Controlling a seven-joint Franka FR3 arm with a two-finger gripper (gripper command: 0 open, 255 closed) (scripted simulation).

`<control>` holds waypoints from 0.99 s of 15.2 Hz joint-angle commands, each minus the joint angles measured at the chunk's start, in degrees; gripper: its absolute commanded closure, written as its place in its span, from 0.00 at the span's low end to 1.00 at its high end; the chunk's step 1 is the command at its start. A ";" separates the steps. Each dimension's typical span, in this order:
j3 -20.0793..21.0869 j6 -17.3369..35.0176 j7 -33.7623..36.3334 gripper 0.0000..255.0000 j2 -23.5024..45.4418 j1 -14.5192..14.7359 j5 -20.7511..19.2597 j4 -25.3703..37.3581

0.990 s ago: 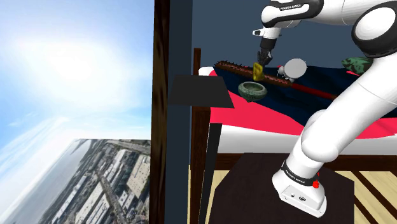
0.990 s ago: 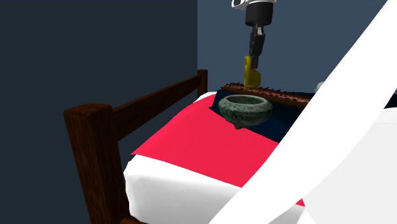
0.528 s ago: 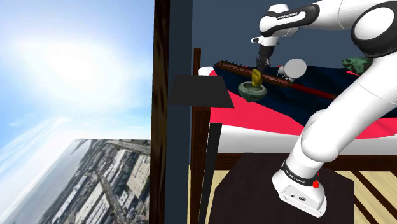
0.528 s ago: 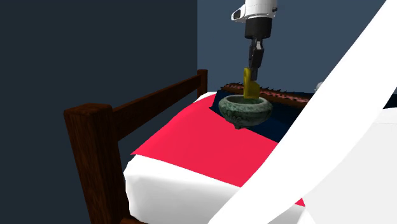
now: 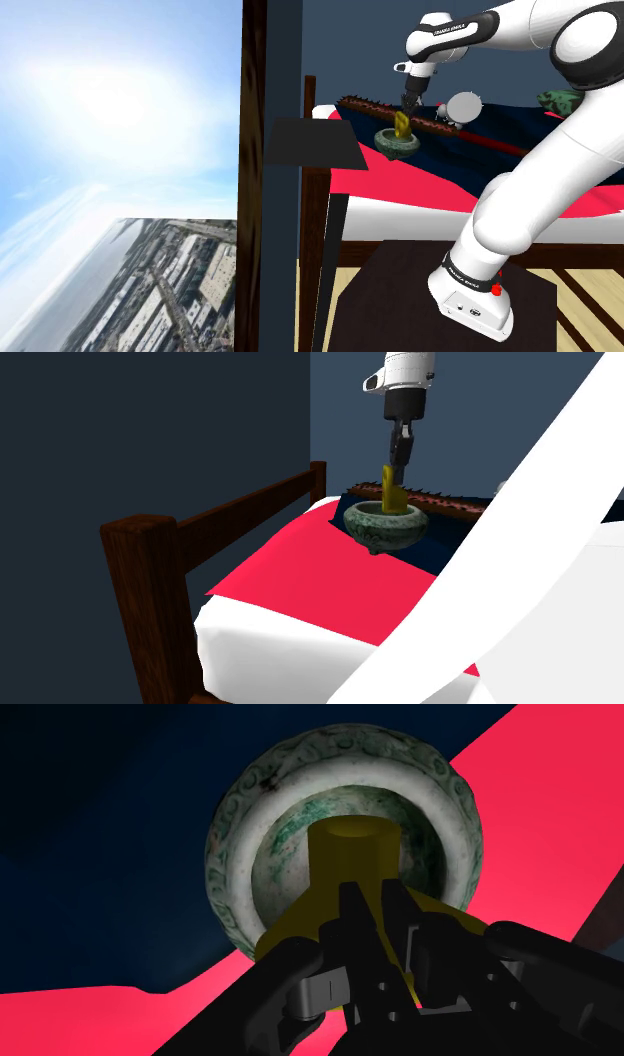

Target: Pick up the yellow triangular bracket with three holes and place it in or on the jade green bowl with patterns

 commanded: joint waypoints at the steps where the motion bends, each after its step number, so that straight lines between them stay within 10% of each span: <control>1: 0.00 0.01 0.00 1.00 0.00 0.00 0.00 0.00; 2: 0.00 0.01 0.00 1.00 0.00 0.00 0.00 0.00; 3: 0.00 0.01 0.00 0.00 0.00 0.00 0.00 0.00; 15: 0.72 -7.28 -0.04 0.00 -0.34 0.28 0.22 7.00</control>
